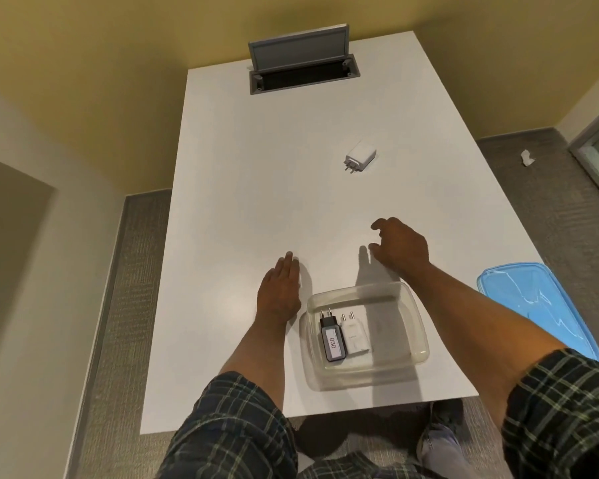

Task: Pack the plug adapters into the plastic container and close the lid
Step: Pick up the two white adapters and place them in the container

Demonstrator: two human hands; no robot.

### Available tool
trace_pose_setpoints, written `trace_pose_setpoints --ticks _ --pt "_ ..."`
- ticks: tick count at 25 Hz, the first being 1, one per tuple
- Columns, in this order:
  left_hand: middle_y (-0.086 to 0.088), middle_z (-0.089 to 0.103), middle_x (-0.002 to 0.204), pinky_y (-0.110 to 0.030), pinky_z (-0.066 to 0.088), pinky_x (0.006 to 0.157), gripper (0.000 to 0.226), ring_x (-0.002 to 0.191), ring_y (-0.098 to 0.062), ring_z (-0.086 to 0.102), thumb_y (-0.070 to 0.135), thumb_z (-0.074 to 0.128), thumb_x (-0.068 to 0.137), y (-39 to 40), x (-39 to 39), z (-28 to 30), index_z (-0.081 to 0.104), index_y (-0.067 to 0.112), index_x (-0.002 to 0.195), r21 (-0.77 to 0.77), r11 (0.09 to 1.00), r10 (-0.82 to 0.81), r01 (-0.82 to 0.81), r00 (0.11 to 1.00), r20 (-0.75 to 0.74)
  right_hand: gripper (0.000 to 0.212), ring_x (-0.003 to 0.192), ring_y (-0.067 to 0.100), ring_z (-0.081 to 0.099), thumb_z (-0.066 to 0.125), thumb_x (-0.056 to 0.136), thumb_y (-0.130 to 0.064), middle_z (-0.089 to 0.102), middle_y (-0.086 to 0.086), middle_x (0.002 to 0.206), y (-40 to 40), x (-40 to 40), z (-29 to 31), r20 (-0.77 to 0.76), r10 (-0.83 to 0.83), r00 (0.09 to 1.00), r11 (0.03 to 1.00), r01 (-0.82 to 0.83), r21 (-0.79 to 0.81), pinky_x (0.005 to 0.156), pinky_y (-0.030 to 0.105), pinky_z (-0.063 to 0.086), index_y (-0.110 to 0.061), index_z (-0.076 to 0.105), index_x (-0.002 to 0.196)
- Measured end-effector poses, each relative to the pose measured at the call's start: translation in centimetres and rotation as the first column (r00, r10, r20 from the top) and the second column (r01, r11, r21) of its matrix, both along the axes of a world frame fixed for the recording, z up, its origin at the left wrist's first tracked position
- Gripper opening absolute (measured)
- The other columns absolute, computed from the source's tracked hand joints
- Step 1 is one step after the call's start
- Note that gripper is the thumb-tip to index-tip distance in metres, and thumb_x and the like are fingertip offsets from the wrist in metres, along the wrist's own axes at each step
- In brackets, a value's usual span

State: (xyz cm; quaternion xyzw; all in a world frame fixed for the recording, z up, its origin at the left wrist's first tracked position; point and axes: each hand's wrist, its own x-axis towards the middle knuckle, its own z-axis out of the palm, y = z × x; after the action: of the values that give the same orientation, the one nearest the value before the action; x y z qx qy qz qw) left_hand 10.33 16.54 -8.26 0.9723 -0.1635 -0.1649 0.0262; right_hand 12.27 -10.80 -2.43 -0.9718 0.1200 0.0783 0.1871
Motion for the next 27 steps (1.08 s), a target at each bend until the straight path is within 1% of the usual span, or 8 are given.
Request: trace_pose_setpoints --ticks 2,5,8,13,18,22,24,27 --pt "-0.007 -0.002 0.173 -0.036 0.019 0.128 0.069 0.161 -0.024 0.007 0.026 0.038 0.109 -0.4 1.1 -0.8 0.002 0.009 0.164 0.015 1.000 -0.024 0.024 0.999 -0.025 0.047 0.118 0.027 0.057 0.059 0.090 -0.029 0.058 0.001 0.129 -0.2 1.3 -0.5 -0.044 0.022 0.999 0.999 -0.023 -0.037 0.092 0.039 0.048 -0.025 0.052 0.137" --pt "-0.009 -0.006 0.173 -0.037 0.015 0.129 0.068 0.161 -0.026 0.002 0.032 0.032 0.111 -1.4 2.4 -2.2 -0.003 0.007 0.163 0.010 1.000 -0.013 0.013 0.996 -0.084 0.047 0.122 0.028 0.054 0.050 0.094 -0.026 0.054 0.002 0.135 0.1 3.3 -1.6 -0.097 0.071 0.993 0.994 -0.079 -0.080 0.092 0.041 0.048 -0.025 0.047 0.142" --pt "-0.008 -0.012 0.172 -0.040 0.011 0.130 0.069 0.161 -0.027 -0.004 0.039 0.026 0.111 -2.5 3.4 -3.2 -0.007 0.008 0.163 -0.029 0.998 0.059 -0.062 0.993 -0.105 0.055 0.122 0.028 0.054 0.054 0.091 -0.020 0.052 0.003 0.137 0.4 5.7 -2.3 -0.137 0.114 0.984 0.984 -0.131 -0.121 0.089 0.041 0.050 -0.024 0.043 0.144" --pt "-0.008 -0.020 0.170 -0.039 0.001 0.131 0.070 0.160 -0.021 -0.014 0.043 0.017 0.110 -4.0 6.3 -4.2 -0.013 0.006 0.162 -0.088 0.990 0.107 -0.112 0.992 -0.063 0.053 0.117 0.032 0.055 0.054 0.090 -0.014 0.050 0.007 0.136 0.1 11.1 -3.2 -0.115 0.167 0.979 0.963 -0.187 -0.195 0.083 0.043 0.050 -0.017 0.043 0.141" --pt "-0.013 -0.003 0.172 -0.040 0.010 0.131 0.068 0.161 -0.026 0.000 0.040 0.021 0.110 -5.4 9.4 -5.4 0.002 0.002 0.163 -0.150 0.979 0.152 -0.141 0.986 0.064 0.064 0.116 0.035 0.052 0.060 0.087 -0.013 0.043 0.011 0.139 -0.7 16.6 -3.6 -0.088 0.157 0.984 0.956 -0.174 -0.235 0.076 0.045 0.049 -0.010 0.034 0.146" --pt "-0.011 0.017 0.171 -0.042 0.022 0.128 0.062 0.159 -0.024 0.017 0.032 0.027 0.108 -6.3 10.3 -6.3 0.020 0.003 0.162 -0.203 0.960 0.230 -0.192 0.956 0.182 0.070 0.122 0.037 0.050 0.059 0.085 -0.002 0.032 0.016 0.153 -2.0 21.0 -3.7 -0.020 0.183 0.983 0.936 -0.181 -0.302 0.079 0.048 0.052 0.000 0.029 0.148" --pt "-0.009 0.022 0.170 -0.040 0.025 0.127 0.060 0.159 -0.021 0.021 0.031 0.028 0.106 -6.4 10.4 -6.6 0.025 0.005 0.161 -0.249 0.945 0.266 -0.210 0.939 0.218 0.074 0.131 0.037 0.044 0.060 0.086 -0.002 0.022 0.016 0.159 -2.5 22.8 -3.8 -0.028 0.223 0.974 0.915 -0.219 -0.339 0.079 0.049 0.050 -0.002 0.025 0.151" --pt "-0.007 0.020 0.171 -0.039 0.023 0.127 0.063 0.159 -0.019 0.017 0.030 0.031 0.104 -6.2 10.5 -6.8 0.023 0.007 0.162 -0.267 0.945 0.255 -0.189 0.936 0.241 0.073 0.140 0.036 0.031 0.059 0.091 -0.008 0.013 0.012 0.163 -3.1 24.5 -4.2 -0.092 0.273 0.958 0.890 -0.287 -0.354 0.086 0.050 0.047 -0.014 0.023 0.155"
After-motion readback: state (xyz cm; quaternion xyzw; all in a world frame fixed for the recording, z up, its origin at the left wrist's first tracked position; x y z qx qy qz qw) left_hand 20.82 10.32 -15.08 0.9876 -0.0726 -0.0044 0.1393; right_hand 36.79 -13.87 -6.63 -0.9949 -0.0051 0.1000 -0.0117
